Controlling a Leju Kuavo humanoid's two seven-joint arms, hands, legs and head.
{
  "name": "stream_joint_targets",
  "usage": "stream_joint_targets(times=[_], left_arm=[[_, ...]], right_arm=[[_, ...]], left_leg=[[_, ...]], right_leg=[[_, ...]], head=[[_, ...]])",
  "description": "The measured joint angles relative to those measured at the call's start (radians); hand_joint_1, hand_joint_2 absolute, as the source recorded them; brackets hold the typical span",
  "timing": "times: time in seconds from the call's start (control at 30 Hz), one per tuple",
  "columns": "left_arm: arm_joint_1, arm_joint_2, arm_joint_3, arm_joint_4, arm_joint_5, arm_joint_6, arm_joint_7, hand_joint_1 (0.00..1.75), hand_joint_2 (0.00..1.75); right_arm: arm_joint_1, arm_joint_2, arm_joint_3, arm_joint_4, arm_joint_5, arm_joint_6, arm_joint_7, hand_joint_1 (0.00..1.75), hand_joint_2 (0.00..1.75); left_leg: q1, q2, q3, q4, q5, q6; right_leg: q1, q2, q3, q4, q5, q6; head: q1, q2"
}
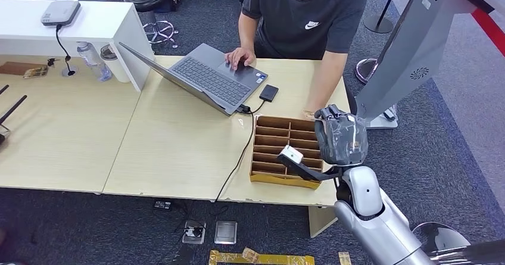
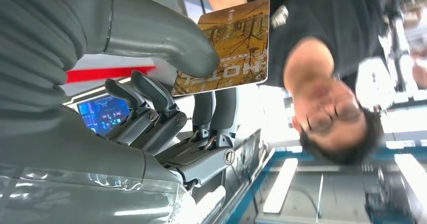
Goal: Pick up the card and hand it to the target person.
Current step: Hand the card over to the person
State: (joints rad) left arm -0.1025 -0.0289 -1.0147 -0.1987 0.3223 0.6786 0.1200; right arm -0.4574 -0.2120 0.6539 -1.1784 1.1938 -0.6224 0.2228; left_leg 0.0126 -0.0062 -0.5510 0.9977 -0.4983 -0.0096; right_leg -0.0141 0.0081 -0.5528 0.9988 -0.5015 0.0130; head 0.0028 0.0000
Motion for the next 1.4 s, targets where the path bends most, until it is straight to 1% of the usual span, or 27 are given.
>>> stream_joint_targets(times=[0.23,0.33,0.4,0.53,0.6,0.8,1.07,1.1,1.13,1.2,1.23,1.27,1.4], left_arm=[[0.000,0.002,0.000,0.000,0.002,-0.003,-0.034,0.00,1.75],[0.000,0.002,0.000,0.000,0.003,-0.003,-0.043,0.00,1.75],[0.000,0.002,0.000,0.000,0.003,-0.004,-0.047,0.00,1.75],[-0.002,0.001,0.000,0.000,0.001,-0.001,-0.049,0.00,1.75],[-0.001,0.001,0.000,-0.001,-0.001,-0.002,-0.049,0.00,1.75],[-0.002,0.001,-0.002,-0.001,-0.001,-0.006,-0.052,0.00,1.75],[-0.001,0.001,-0.002,-0.001,0.002,-0.006,-0.045,0.00,1.75],[-0.001,0.001,-0.002,-0.001,0.003,-0.006,-0.043,0.00,1.75],[-0.001,0.001,-0.002,-0.001,0.004,-0.005,-0.040,0.00,1.75],[-0.001,0.001,-0.002,-0.001,0.006,-0.002,-0.034,0.00,1.75],[-0.001,0.001,-0.002,-0.001,0.006,-0.001,-0.031,0.00,1.75],[-0.001,0.001,-0.002,-0.001,0.007,0.000,-0.029,0.00,1.75],[-0.001,0.001,-0.002,-0.001,0.012,0.002,-0.022,0.00,1.75]], right_arm=[[-0.053,-0.004,-0.003,-0.088,-0.020,-0.003,0.002,1.75,1.75],[-0.077,-0.004,-0.004,-0.094,-0.063,-0.005,-0.018,1.75,1.75],[-0.097,-0.002,-0.003,-0.086,-0.108,-0.005,-0.045,1.75,1.75],[-0.161,0.027,0.003,0.026,-0.245,-0.016,-0.146,1.75,1.75],[-0.186,0.044,0.005,0.093,-0.278,-0.027,-0.173,1.75,1.75],[-0.239,0.091,0.010,0.284,-0.322,-0.041,-0.210,1.75,1.75],[-0.275,0.132,0.016,0.435,-0.330,-0.042,-0.224,1.74,1.75],[-0.278,0.138,0.017,0.451,-0.331,-0.043,-0.228,1.63,1.75],[-0.281,0.144,0.018,0.467,-0.334,-0.046,-0.233,1.26,1.75],[-0.287,0.156,0.020,0.499,-0.341,-0.055,-0.246,0.40,1.75],[-0.289,0.161,0.021,0.514,-0.344,-0.059,-0.251,0.07,1.75],[-0.291,0.166,0.022,0.527,-0.345,-0.062,-0.254,0.00,1.75],[-0.291,0.178,0.026,0.557,-0.323,-0.068,-0.255,0.00,1.75]], left_leg=[[0.000,0.000,0.000,0.000,0.000,0.000],[0.000,0.000,0.000,0.000,0.000,0.000],[0.000,0.000,0.000,0.000,0.000,0.000],[0.000,0.000,0.000,0.000,0.000,0.000],[0.000,-0.001,0.000,0.000,0.000,0.000],[0.000,-0.001,-0.001,0.000,0.000,0.000],[0.000,-0.001,-0.001,0.000,0.000,0.000],[0.000,-0.001,-0.001,0.000,0.000,0.000],[0.000,-0.001,0.000,0.000,0.000,0.000],[0.000,-0.001,0.000,0.000,0.000,0.000],[0.000,-0.001,0.000,0.000,0.000,0.000],[0.000,-0.001,0.000,0.000,0.000,0.000],[0.000,-0.001,0.000,0.000,0.000,0.000]], right_leg=[[0.000,0.000,0.000,0.000,0.000,0.000],[0.000,0.000,0.000,0.000,0.000,0.000],[0.000,0.000,0.000,0.000,0.000,0.000],[0.000,-0.001,0.000,0.000,0.000,0.000],[0.000,-0.001,0.000,0.000,0.000,0.000],[0.000,-0.001,0.000,0.000,0.000,0.000],[0.000,-0.001,0.000,0.000,0.000,0.000],[0.000,-0.001,0.000,0.000,0.000,0.000],[0.000,-0.001,0.000,0.000,0.000,0.000],[0.000,-0.001,0.000,0.000,0.000,0.000],[0.000,-0.001,0.000,0.000,0.000,0.000],[0.000,-0.001,0.000,0.000,0.000,0.000],[0.000,-0.001,0.000,0.000,0.000,0.000]], head=[[0.000,0.000],[0.000,0.000],[0.000,0.000],[0.000,0.000],[0.000,0.000],[0.000,0.000],[0.000,0.000],[0.000,0.000],[0.000,0.000],[-0.001,0.000],[-0.001,0.000],[-0.001,0.000],[0.000,0.000]])
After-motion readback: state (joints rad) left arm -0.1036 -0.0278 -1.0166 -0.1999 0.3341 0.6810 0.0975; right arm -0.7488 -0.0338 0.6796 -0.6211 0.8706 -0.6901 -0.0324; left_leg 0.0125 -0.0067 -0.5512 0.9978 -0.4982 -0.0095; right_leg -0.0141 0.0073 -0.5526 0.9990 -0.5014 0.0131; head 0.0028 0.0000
